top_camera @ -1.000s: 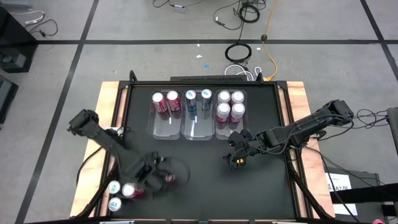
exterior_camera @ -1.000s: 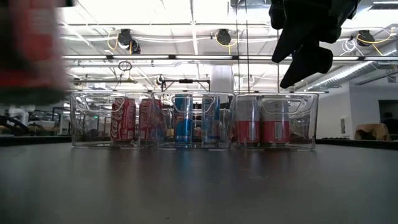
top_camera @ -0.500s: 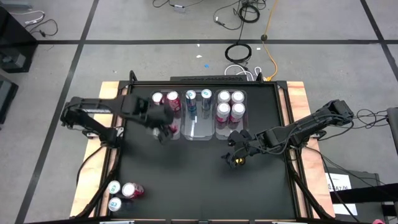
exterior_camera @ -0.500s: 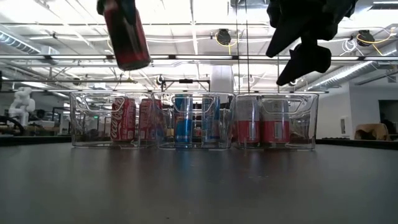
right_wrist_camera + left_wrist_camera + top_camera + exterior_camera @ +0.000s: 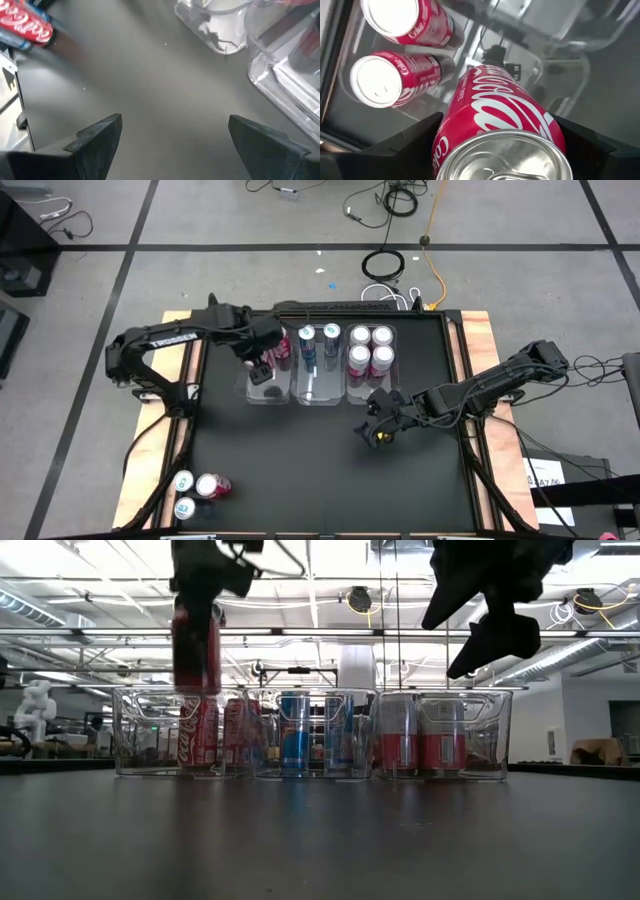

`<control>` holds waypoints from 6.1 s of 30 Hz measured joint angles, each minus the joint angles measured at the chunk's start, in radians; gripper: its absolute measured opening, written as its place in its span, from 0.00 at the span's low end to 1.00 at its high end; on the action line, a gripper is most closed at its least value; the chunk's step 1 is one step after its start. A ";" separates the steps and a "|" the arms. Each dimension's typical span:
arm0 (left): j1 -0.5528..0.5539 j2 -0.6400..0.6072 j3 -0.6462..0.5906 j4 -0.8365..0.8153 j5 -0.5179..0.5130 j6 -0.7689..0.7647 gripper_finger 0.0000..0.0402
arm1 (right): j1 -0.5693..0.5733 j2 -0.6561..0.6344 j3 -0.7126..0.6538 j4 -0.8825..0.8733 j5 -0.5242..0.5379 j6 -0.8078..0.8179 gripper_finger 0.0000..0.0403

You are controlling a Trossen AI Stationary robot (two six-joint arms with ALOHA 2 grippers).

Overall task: Sort soda cans
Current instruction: Put the red soda can into the left transparent bin

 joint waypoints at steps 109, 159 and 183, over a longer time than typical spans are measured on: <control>-1.016 -0.050 0.010 0.041 -0.109 -1.201 0.97 | 0.001 0.000 0.000 -0.001 -0.003 -0.057 0.89; -1.354 0.029 -0.399 0.376 -0.107 -1.131 0.97 | 0.013 0.000 0.000 0.003 -0.002 0.125 0.89; -1.354 0.029 -0.399 0.380 -0.086 -1.092 0.97 | 0.013 0.000 0.000 0.003 -0.002 0.079 0.89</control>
